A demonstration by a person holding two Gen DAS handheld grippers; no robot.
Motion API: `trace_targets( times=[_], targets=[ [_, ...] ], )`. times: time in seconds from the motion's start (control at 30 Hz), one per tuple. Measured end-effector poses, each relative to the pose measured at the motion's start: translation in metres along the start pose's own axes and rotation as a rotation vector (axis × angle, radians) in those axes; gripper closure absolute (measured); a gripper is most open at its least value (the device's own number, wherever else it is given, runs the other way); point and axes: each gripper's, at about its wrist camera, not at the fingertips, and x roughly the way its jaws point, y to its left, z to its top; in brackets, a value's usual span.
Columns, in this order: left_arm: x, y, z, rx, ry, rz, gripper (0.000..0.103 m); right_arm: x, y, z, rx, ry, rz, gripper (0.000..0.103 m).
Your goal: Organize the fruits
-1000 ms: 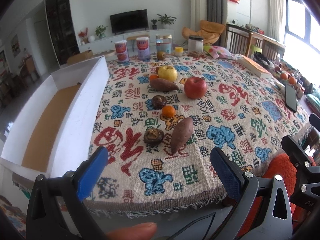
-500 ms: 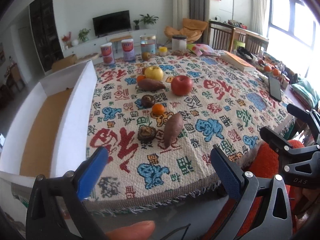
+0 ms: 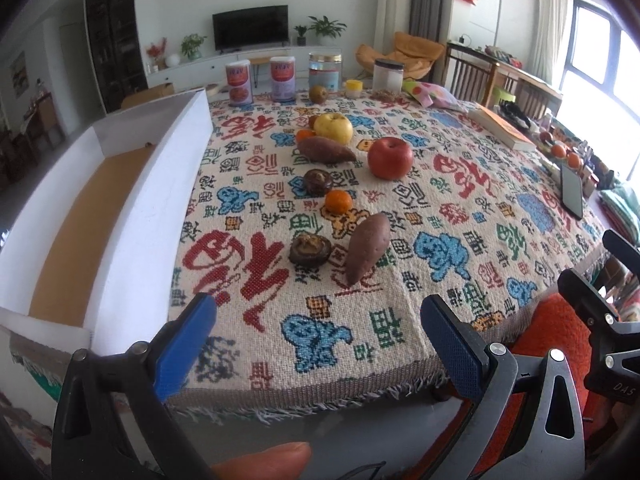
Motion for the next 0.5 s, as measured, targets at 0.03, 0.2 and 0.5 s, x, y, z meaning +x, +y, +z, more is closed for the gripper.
trace_targets(
  times=[0.03, 0.2, 0.5],
  targets=[
    [0.004, 0.006, -0.003, -0.012, 0.009, 0.007, 0.001, 0.000, 0.000, 0.000, 0.000, -0.004, 0.000, 0.000],
    [0.035, 0.024, -0.012, -0.054, 0.096, 0.011, 0.001, 0.007, 0.003, -0.003, 0.004, 0.022, 0.016, 0.000],
    [0.099, 0.014, -0.020, 0.010, 0.154, 0.064, 0.001, 0.010, 0.006, -0.007, -0.002, 0.037, 0.023, 0.000]
  ],
)
